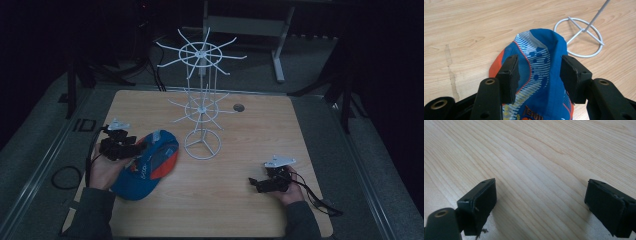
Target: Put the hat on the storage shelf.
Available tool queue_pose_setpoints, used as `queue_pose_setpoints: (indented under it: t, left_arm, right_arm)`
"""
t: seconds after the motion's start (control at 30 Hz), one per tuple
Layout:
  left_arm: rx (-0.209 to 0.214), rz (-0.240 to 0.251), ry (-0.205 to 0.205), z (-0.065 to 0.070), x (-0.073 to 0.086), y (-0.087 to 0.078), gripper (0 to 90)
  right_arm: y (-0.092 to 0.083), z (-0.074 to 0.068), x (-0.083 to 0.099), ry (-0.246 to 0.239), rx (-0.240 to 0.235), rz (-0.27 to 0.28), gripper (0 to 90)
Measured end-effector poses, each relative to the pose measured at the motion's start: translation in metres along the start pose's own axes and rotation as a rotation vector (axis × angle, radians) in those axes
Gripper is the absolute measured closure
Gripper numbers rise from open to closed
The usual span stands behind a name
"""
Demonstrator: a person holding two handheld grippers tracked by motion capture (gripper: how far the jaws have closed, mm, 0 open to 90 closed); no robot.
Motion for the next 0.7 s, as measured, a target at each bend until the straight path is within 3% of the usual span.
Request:
queue_pose_setpoints:
  t: [0.1,0.7]
  left_arm:
    - [-0.018,-0.013,-0.005,0.002,-0.001,0.001,50.6]
    - [-0.022,0.005,0.002,0.005,-0.017,0.010,45.4]
  right_arm:
    - [0.000,0.000,0.000,0.000,0.000,0.000,10.3]
    - [0.000,0.000,0.000,-0.004,0.000,0.001,10.3]
Point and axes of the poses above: each handheld gripper's, and its own axes: y roughly forward along the jaws, x roughly out of its underside, z roughly to its right, the point moved 4 cm from there along y, roughly forward along the jaws, and after that the axes turned 13 degrees about z, right-handed, at the moved point
